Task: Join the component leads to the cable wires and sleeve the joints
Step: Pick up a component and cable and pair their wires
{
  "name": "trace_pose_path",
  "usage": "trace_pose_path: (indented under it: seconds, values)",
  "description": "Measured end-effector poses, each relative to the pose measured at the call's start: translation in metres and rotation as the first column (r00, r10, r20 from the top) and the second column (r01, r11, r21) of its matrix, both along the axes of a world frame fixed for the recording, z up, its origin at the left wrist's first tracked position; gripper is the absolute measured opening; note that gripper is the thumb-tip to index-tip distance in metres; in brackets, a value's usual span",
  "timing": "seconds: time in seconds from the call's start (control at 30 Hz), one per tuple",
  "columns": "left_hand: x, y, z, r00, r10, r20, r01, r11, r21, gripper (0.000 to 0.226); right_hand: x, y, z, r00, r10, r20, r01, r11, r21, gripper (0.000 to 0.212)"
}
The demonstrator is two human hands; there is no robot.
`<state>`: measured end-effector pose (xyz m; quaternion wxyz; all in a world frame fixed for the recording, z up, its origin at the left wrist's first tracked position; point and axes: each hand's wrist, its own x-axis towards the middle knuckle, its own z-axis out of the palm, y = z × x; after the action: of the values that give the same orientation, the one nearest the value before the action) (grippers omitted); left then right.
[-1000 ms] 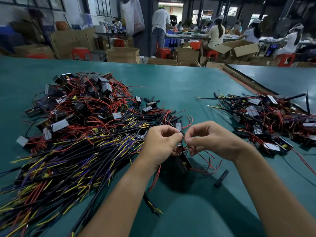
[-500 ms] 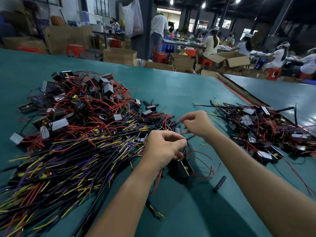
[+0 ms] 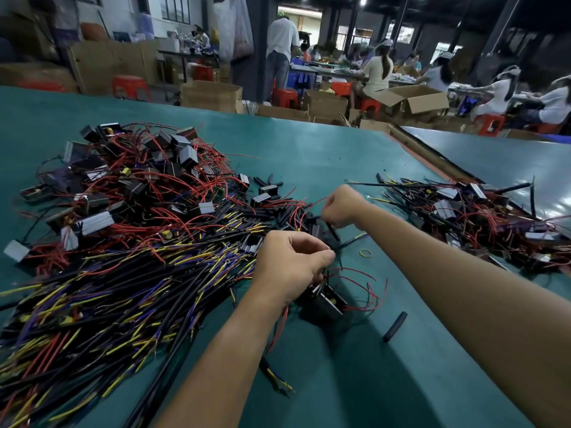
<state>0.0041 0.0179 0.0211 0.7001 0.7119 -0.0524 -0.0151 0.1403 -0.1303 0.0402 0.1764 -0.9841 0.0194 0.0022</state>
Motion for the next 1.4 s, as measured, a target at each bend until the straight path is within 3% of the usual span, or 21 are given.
trace_pose_path:
  seconds: [0.07,0.13,0.2,0.3,0.33,0.47,0.6,0.73,0.8,0.87,1.0,1.1,1.17,1.4]
  values:
    - [0.001,0.002,0.002,1.000,0.003,-0.029,-0.004,0.999,-0.032,0.009,-0.010,-0.006,0.008,0.996,-0.047,0.078,0.023,0.959,0.282,0.016]
    - [0.001,0.003,0.005,0.997,-0.025,-0.076,0.020,0.997,-0.069,0.005,-0.031,-0.014,0.014,0.975,-0.122,0.183,-0.007,0.816,0.578,0.011]
    - [0.000,0.003,0.006,0.993,-0.060,-0.101,0.053,0.996,-0.071,0.008,-0.056,-0.022,0.015,0.961,-0.161,0.226,-0.068,0.654,0.754,0.016]
    - [-0.004,0.004,0.006,0.987,-0.124,-0.098,0.120,0.992,-0.041,0.021,-0.088,-0.028,0.006,0.985,-0.125,0.119,-0.063,0.378,0.924,0.016]
    - [-0.005,0.004,0.007,0.985,-0.145,-0.098,0.142,0.989,-0.033,0.024,-0.095,-0.029,0.003,0.991,-0.097,0.088,-0.052,0.330,0.942,0.015]
    - [-0.003,0.009,0.009,0.972,-0.195,-0.133,0.189,0.980,-0.054,0.028,-0.109,-0.039,0.000,0.998,0.012,0.059,-0.060,0.305,0.950,0.008]
    - [-0.002,0.013,0.011,0.957,-0.277,-0.086,0.279,0.960,0.009,0.035,-0.112,-0.047,0.004,0.997,0.074,0.039,-0.058,0.281,0.958,0.020]
    - [-0.004,0.004,0.006,0.973,-0.227,-0.038,0.228,0.973,0.044,0.019,-0.115,-0.045,0.007,0.986,0.154,0.069,-0.099,0.199,0.975,0.008]
    - [-0.005,-0.001,0.003,0.977,-0.215,-0.005,0.215,0.974,0.076,0.015,-0.117,-0.044,0.009,0.976,0.194,0.096,-0.125,0.144,0.982,0.014]
    - [-0.006,-0.005,0.000,0.978,-0.208,0.025,0.204,0.973,0.112,0.015,-0.119,-0.043,0.010,0.966,0.231,0.115,-0.150,0.142,0.978,0.019]
    - [-0.006,-0.010,-0.003,0.984,-0.164,0.064,0.153,0.977,0.147,0.010,-0.120,-0.042,0.010,0.955,0.263,0.135,-0.197,0.227,0.954,0.022]
    - [-0.006,-0.011,-0.004,0.984,-0.165,0.066,0.154,0.978,0.143,0.009,-0.120,-0.041,0.009,0.950,0.271,0.152,-0.229,0.280,0.932,0.014]
    - [-0.004,-0.011,-0.005,0.985,-0.160,0.067,0.148,0.977,0.152,0.009,-0.120,-0.041,0.009,0.945,0.288,0.158,-0.253,0.332,0.909,0.005]
    - [-0.001,-0.008,-0.006,0.987,-0.138,0.084,0.120,0.975,0.189,0.010,-0.124,-0.043,0.010,0.897,0.422,0.131,-0.367,0.545,0.754,0.012]
